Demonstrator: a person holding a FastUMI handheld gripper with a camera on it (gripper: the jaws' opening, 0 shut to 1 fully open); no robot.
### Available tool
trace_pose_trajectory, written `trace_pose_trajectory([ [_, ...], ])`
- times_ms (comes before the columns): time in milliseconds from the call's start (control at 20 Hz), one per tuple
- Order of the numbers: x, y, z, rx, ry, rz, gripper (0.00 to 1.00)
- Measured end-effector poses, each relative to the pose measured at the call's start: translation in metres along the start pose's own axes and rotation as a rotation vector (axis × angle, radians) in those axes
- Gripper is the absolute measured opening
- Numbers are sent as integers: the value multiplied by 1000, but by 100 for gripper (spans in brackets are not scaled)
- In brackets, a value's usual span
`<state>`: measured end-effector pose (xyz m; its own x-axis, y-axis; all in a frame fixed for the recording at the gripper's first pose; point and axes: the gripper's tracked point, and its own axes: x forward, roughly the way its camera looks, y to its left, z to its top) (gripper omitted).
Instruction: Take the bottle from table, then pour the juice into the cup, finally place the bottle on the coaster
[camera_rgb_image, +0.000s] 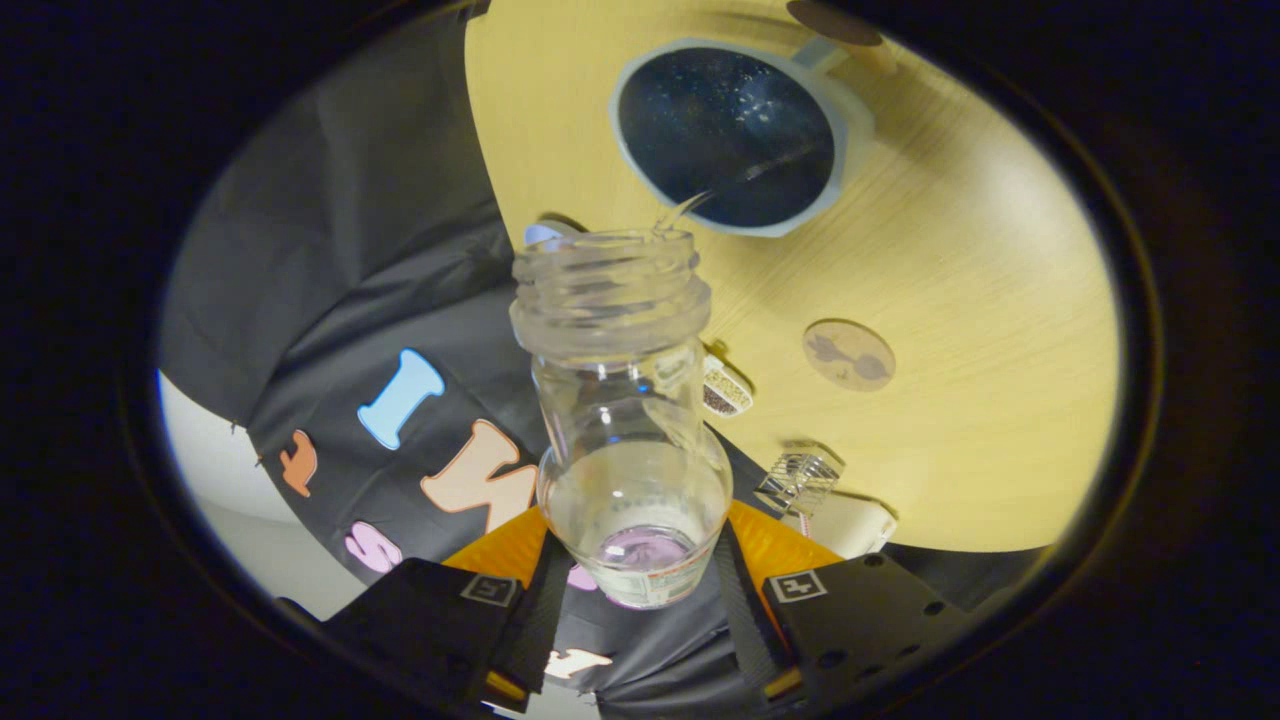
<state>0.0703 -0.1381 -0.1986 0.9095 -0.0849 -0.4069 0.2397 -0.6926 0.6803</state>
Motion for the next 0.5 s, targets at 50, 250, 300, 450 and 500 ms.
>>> trace_pose_trajectory([
  [50,-1,0,0,4,1,0,75],
  [250,0,5,-1,24,8,-3,75],
  [300,0,6,-1,28,9,-5,75],
  [450,0,6,1,41,10,-5,75],
  [500,-1,8,1,46,9,-4,75],
])
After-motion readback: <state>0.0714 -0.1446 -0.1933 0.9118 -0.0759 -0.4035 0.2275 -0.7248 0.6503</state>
